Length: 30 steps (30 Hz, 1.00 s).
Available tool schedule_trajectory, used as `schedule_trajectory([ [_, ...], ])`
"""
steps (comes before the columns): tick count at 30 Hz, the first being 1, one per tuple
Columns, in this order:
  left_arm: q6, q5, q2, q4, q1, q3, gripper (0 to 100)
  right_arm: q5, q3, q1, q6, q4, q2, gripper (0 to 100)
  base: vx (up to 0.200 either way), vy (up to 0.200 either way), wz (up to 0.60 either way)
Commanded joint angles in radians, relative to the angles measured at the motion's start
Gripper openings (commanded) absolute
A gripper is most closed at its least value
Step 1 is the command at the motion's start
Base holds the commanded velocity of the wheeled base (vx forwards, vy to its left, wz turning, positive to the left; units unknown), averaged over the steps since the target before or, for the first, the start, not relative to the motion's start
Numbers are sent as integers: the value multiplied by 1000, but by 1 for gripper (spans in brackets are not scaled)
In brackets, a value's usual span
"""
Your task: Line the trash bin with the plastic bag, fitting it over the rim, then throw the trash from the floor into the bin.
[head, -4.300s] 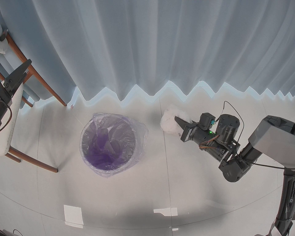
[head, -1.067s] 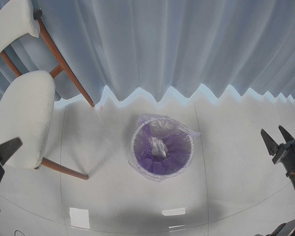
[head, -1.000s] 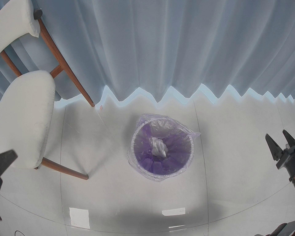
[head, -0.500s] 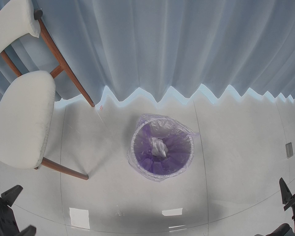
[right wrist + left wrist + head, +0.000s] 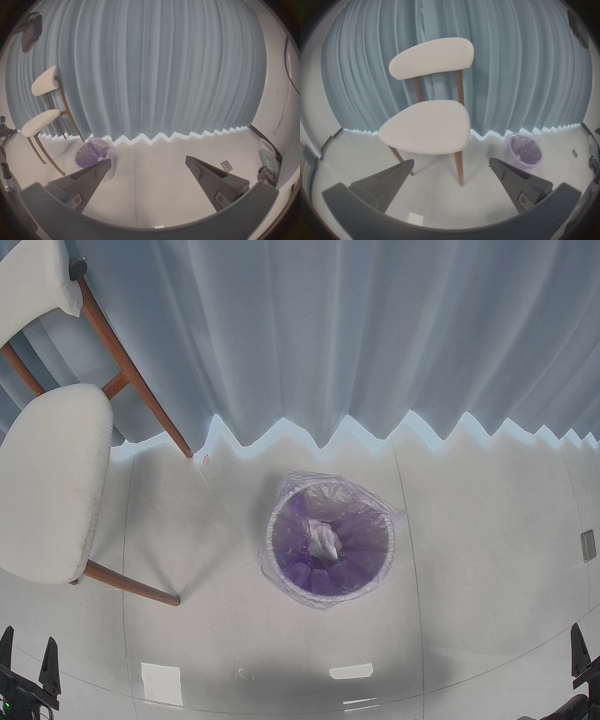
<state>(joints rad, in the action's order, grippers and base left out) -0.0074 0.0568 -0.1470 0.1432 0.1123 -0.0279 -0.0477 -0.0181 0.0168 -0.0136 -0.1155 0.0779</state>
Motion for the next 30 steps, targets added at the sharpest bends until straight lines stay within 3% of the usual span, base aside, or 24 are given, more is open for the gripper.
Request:
schedule_trajectory([
  [1, 66, -100, 47, -137, 30, 17, 100, -130, 17, -20, 69, 66, -76, 100, 0, 0, 0],
  [3, 76, 51, 49, -137, 30, 17, 100, -130, 17, -20, 49, 65, -76, 100, 0, 0, 0],
  [4, 75, 63, 49, -137, 30, 17, 100, -129, 17, -18, 18, 68, -76, 100, 0, 0, 0],
  [6, 67, 49, 47, -139, 30, 17, 100, -83, 13, -18, -12, 73, -76, 100, 0, 0, 0],
  [7, 64, 54, 43, -143, 49, 17, 100, -11, 13, -18, -23, 73, -73, 100, 0, 0, 0],
  [8, 61, 54, 38, -142, 81, 17, 100, 40, 18, -20, -17, 89, -78, 100, 0, 0, 0],
  [9, 63, 54, 34, -145, 162, 16, 100, 104, 17, -18, -20, 114, -76, 100, 0, 0, 0],
  [11, 67, 38, 37, -148, 263, 16, 100, 101, 15, -17, -8, 128, -78, 100, 0, 0, 0],
  [12, 80, 11, 44, -149, 268, 16, 100, 86, 15, -17, 9, 125, -78, 100, 0, 0, 0],
  [14, 110, -78, 75, -149, 205, 16, 100, 57, 17, -17, 32, 116, -76, 100, 0, 0, 0],
  [17, 112, -147, 50, -152, 122, 13, 100, 46, 17, -17, 34, 117, -76, 100, 0, 0, 0],
  [22, 64, -152, -109, -136, -86, 16, 100, 46, 17, -17, 38, 117, -76, 100, 0, 0, 0],
  [25, 64, -161, -92, -132, -129, 19, 100, 45, 17, -17, 40, 116, -76, 100, 0, 0, 0],
  [27, 87, -170, 64, -131, -188, 20, 100, 43, 18, -17, 35, 114, -76, 100, 0, 0, 0],
  [30, 81, -172, 58, -94, -184, 28, 100, 45, 17, -17, 30, 116, -76, 100, 0, 0, 0],
])
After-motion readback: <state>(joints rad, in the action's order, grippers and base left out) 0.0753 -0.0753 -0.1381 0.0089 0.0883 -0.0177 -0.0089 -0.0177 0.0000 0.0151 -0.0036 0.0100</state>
